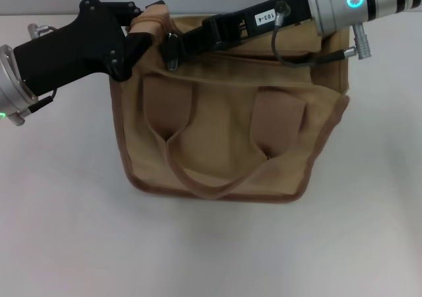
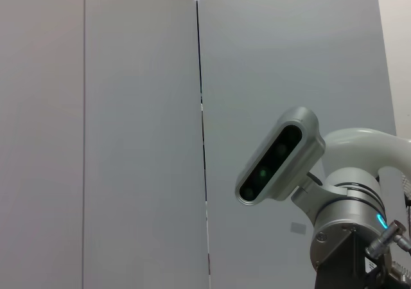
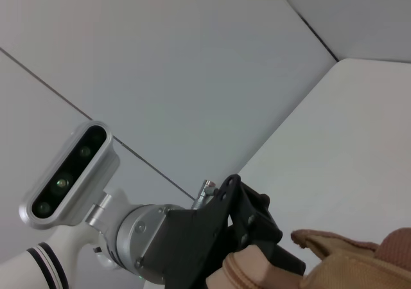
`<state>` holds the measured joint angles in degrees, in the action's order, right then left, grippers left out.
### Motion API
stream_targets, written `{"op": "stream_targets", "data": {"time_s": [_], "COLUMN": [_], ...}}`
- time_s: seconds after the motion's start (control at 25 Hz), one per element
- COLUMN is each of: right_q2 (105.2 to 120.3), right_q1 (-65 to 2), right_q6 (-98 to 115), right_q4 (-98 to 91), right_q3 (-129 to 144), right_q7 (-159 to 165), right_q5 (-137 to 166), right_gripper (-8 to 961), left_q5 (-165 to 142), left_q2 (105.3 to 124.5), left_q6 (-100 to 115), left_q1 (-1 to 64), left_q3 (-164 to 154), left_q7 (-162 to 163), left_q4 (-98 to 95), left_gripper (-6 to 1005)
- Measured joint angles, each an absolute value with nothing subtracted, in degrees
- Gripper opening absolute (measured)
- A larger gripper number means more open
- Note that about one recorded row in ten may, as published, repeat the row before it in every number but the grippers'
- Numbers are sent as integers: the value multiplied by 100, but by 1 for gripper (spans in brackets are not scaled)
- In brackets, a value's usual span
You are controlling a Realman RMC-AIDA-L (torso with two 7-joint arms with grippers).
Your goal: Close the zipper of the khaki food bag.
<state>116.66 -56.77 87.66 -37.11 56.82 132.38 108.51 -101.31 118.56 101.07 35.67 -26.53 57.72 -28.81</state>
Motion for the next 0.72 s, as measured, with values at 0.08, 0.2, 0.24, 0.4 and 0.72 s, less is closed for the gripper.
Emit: {"op": "stream_targets", "data": {"time_s": [0.08, 0.2, 0.24, 0.4, 0.72], "right_q2": [11666, 11665, 11665, 11664, 11568], "right_q1": [-5673, -5670, -5670, -5663, -4938], "right_q6": [8759, 8739, 8739, 8728, 8899], "right_q4": [-3712, -3712, -3712, -3713, -4418], "right_q3": [5687, 5689, 5689, 5688, 5623], "right_q7": [13201, 13157, 13157, 13149, 13301], "right_q5": [10853, 10854, 10854, 10853, 10862], "right_gripper": [161, 37, 30, 11, 8], "left_q5": [-10129, -10127, -10127, -10115, -9924], "left_q2": [11856, 11856, 11856, 11853, 11816], "left_q6": [10108, 10109, 10108, 10109, 10100], "left_q1": [3566, 3567, 3568, 3571, 3505], "left_q3": [-2654, -2654, -2654, -2655, -2651], "left_q7": [5773, 5774, 5774, 5774, 5790], "left_q4": [-2882, -2883, -2883, -2883, -2883], "left_gripper": [8, 8, 8, 9, 9]}}
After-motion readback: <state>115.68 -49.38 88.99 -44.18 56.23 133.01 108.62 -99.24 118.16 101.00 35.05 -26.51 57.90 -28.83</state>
